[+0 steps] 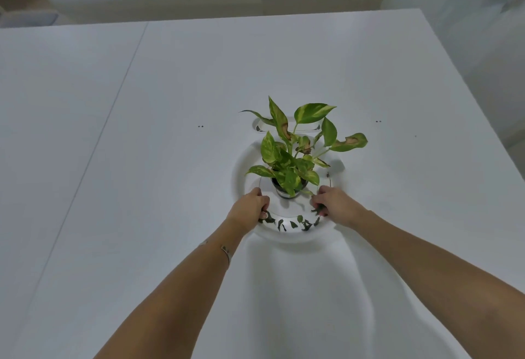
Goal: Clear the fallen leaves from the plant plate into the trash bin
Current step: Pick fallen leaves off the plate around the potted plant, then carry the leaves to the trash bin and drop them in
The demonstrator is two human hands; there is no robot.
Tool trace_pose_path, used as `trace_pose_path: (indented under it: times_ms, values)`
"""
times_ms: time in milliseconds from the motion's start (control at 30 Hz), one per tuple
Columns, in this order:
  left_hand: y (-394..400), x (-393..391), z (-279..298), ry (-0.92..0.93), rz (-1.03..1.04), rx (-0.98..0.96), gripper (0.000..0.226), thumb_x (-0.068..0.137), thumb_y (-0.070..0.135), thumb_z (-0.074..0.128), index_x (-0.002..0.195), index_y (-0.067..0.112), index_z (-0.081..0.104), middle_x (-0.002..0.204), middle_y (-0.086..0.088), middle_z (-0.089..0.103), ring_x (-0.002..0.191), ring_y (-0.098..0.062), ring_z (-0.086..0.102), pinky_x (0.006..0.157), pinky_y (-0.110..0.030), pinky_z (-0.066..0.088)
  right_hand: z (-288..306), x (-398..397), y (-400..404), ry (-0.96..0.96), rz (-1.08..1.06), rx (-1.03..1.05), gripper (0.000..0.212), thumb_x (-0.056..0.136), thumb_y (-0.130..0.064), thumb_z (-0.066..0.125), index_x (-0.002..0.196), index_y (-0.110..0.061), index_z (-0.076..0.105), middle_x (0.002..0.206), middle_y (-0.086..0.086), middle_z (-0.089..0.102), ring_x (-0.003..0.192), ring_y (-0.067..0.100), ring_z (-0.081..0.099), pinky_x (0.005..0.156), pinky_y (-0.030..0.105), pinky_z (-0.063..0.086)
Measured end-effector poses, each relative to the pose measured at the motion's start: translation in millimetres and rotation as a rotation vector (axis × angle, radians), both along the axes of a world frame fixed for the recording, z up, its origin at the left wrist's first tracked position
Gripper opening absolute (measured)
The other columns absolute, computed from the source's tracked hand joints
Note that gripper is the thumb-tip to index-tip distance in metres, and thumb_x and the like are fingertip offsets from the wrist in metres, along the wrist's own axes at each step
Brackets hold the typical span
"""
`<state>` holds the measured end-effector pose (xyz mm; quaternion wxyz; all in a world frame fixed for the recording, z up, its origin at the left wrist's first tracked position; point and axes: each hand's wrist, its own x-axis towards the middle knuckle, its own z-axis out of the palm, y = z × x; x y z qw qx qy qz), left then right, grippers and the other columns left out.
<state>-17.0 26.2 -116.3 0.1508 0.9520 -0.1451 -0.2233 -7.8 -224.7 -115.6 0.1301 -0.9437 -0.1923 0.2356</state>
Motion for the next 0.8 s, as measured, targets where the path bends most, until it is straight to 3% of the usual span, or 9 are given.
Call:
trace_pose_path:
  times_ms: [133,200,300,400,467,567,700,800]
  values:
    - [-0.8,3.0,-4.1,0.048,0.049,-0.073,0.033,0.071,-0.013,0.052,0.058,0.017,0.050,0.072,0.004,0.047,0.071,-0.019,0.053,0.054,-0.017,0.038,0.6,-6.8,4.5,0.015,-0.195,0.105,0.027,0.078,0.013,0.050,0.068,-0.012,0.055,0.076,0.007,0.053,0.073,0.033,0.067,0.064,0.028,0.051]
    - [-1.0,7.0,1.1,0.097,0.209,-0.206,0.026,0.074,-0.009,0.063,0.062,0.014,0.058,0.071,0.002,0.057,0.072,-0.016,0.055,0.055,-0.012,0.039,2.3,-6.3,9.3,0.014,-0.434,0.223,0.027,0.075,0.020,0.049,0.063,-0.004,0.053,0.073,0.012,0.054,0.068,0.034,0.064,0.056,0.018,0.048]
    - [2.7,2.6,12.6,0.076,0.491,-0.454,0.006,0.072,0.005,0.076,0.075,0.007,0.072,0.072,0.001,0.064,0.066,-0.008,0.057,0.058,-0.004,0.042,15.1,-13.0,12.1,0.014,-0.764,0.398,0.010,0.076,0.018,0.059,0.072,0.009,0.061,0.069,0.009,0.053,0.056,0.012,0.054,0.045,-0.002,0.038]
    - [7.5,-7.4,24.4,0.174,0.741,-0.685,0.009,0.069,0.007,0.079,0.072,0.010,0.072,0.067,0.001,0.066,0.064,-0.011,0.060,0.062,-0.017,0.051,22.7,-20.4,12.1,0.038,-0.876,0.495,0.017,0.073,-0.002,0.077,0.069,-0.007,0.061,0.062,-0.003,0.052,0.057,0.003,0.048,0.047,0.002,0.038]
    - [14.3,-23.0,39.2,0.216,0.896,-0.863,0.012,0.070,0.003,0.079,0.070,0.010,0.070,0.063,-0.001,0.067,0.065,-0.018,0.062,0.064,-0.026,0.055,31.5,-26.2,17.8,0.094,-0.907,0.596,0.021,0.072,-0.006,0.080,0.067,-0.010,0.060,0.063,-0.001,0.057,0.057,0.009,0.053,0.048,0.007,0.040]
    - [20.4,-45.0,55.7,0.272,1.071,-1.082,0.012,0.075,-0.003,0.073,0.075,0.006,0.067,0.066,-0.003,0.067,0.057,-0.011,0.065,0.055,-0.017,0.053,40.1,-29.9,31.5,0.185,-0.906,0.723,0.026,0.072,-0.004,0.079,0.062,-0.013,0.057,0.071,0.007,0.061,0.063,0.019,0.061,0.057,0.017,0.051]
    - [38.0,-83.0,67.4,0.300,1.202,-1.264,0.008,0.079,0.001,0.071,0.082,0.006,0.066,0.086,-0.009,0.068,0.076,-0.016,0.064,0.077,-0.022,0.052,50.7,-37.5,60.5,0.334,-0.916,0.946,0.027,0.075,0.009,0.071,0.068,-0.008,0.051,0.085,0.014,0.061,0.075,0.026,0.064,0.053,0.020,0.059]
    - [67.7,-121.9,83.5,0.226,1.297,-1.399,0.005,0.082,0.002,0.068,0.086,0.006,0.067,0.086,-0.007,0.068,0.077,-0.013,0.065,0.076,-0.017,0.055,63.6,-45.7,97.2,0.413,-0.836,1.010,0.023,0.077,0.010,0.069,0.071,-0.006,0.053,0.089,0.015,0.060,0.076,0.024,0.063,0.056,0.018,0.059]
